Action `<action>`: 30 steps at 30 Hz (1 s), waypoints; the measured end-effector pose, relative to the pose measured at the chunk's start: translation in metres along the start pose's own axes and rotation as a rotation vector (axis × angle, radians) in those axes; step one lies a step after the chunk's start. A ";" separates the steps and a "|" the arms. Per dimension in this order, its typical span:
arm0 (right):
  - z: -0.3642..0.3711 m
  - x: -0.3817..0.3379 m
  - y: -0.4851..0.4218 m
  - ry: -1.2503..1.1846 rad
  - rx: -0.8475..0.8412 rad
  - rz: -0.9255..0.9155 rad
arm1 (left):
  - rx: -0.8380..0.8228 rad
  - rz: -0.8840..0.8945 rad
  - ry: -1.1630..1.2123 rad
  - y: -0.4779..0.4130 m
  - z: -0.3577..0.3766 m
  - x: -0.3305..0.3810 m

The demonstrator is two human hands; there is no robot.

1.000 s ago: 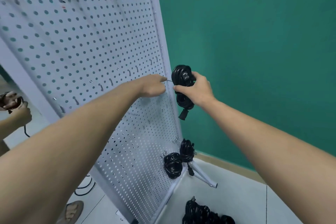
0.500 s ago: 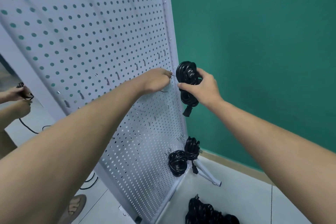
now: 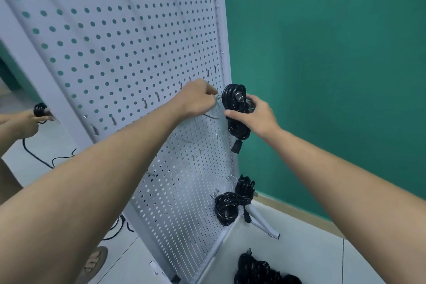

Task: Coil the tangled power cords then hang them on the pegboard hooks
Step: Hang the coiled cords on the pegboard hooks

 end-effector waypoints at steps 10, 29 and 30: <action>-0.027 0.014 0.076 0.103 0.010 0.068 | 0.149 0.321 -0.272 0.052 0.011 0.064; -0.007 0.366 0.393 0.260 -0.073 0.964 | -0.650 0.389 -0.177 0.072 0.440 0.020; -0.006 0.384 0.405 0.248 -0.054 1.024 | -0.683 0.385 -0.169 0.071 0.458 0.015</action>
Point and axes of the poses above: each hand's wrist, its own y-axis away from the middle knuckle, its own z-axis out of the palm, x = y × z, the point moved 9 cm from there along -y, towards the middle knuckle, and after that the axes turned 14 degrees about -x, right-handed, at the moved point
